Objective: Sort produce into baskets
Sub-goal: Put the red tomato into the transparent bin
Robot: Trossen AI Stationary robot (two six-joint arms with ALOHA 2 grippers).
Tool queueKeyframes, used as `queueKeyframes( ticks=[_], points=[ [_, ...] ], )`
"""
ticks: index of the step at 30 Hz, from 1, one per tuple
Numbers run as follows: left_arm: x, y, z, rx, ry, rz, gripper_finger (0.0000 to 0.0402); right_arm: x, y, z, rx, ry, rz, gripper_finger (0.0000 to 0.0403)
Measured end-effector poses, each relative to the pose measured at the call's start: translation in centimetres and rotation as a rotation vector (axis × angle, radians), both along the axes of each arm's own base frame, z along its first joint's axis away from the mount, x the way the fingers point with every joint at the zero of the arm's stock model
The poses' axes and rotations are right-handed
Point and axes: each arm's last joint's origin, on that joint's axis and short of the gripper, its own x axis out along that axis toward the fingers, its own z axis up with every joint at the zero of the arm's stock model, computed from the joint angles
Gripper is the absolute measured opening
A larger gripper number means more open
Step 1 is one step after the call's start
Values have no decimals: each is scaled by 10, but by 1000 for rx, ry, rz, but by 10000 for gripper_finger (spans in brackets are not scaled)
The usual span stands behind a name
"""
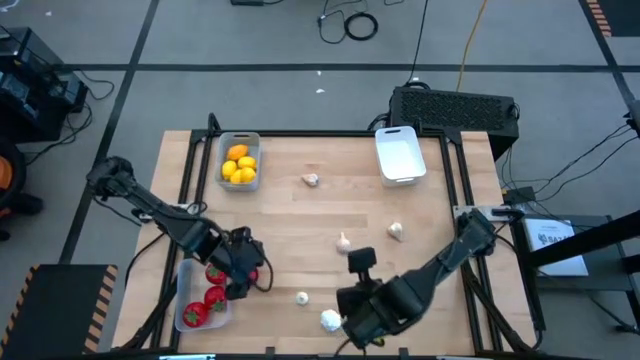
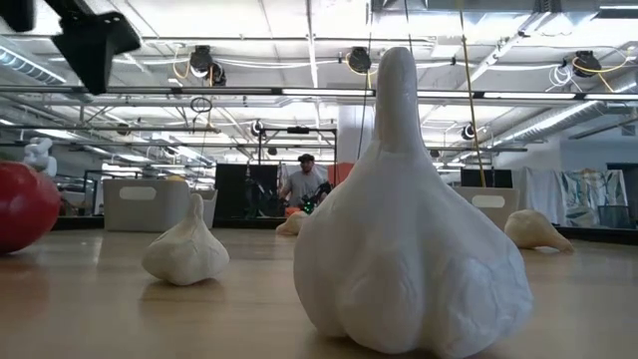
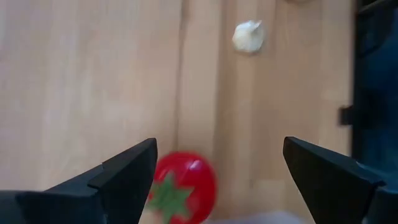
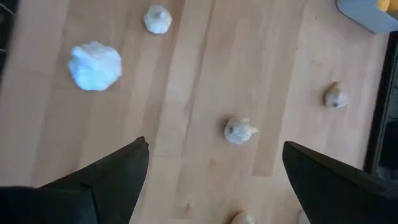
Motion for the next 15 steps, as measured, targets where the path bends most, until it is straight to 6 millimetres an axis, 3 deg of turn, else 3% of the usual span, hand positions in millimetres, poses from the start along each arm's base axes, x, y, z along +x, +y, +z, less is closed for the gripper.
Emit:
queueKeyframes(
  ticks=[9, 15],
  points=[
    [-6, -12, -22, 161, 85, -21, 352, -22, 29, 4, -146, -207, -32, 357],
    [-1, -16, -37, 186, 161, -31, 352, -21, 36, 6, -157, -323, -62, 357]
  ],
)
